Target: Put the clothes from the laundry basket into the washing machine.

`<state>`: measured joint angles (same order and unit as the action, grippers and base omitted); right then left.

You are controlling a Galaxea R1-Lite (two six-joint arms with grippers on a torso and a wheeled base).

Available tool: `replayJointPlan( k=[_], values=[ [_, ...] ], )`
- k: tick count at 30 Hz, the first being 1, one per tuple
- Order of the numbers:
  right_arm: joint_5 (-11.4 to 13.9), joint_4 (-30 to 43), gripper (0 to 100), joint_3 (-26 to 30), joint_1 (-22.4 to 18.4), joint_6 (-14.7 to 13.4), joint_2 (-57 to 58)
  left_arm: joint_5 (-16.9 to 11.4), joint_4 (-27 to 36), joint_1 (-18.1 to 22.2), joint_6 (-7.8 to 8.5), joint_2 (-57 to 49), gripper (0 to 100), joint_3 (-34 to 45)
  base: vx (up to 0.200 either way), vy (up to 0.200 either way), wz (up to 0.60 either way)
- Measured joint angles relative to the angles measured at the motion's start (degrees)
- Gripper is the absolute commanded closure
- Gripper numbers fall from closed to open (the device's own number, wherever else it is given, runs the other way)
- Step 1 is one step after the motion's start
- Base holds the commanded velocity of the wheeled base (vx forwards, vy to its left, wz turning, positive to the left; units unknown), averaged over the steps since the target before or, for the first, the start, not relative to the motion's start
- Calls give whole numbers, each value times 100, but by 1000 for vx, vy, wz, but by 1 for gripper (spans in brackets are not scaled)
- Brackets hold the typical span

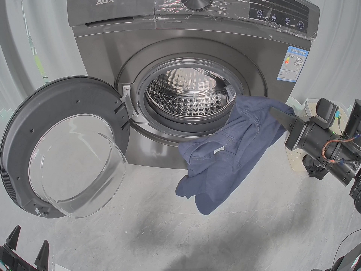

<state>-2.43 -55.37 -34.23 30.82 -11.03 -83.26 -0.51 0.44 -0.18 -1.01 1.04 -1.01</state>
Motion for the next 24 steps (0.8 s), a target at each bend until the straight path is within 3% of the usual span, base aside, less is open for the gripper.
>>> replayJointPlan(
  k=[19, 24],
  values=[
    [0, 0, 100, 22, 21, -2, -23, 0, -1, 2, 4, 0, 0, 0, 0, 0, 0],
    [-9, 0, 100, 26, 143, -5, -34, 9, -11, 9, 108, 0, 0, 0, 0, 0, 0]
  ],
)
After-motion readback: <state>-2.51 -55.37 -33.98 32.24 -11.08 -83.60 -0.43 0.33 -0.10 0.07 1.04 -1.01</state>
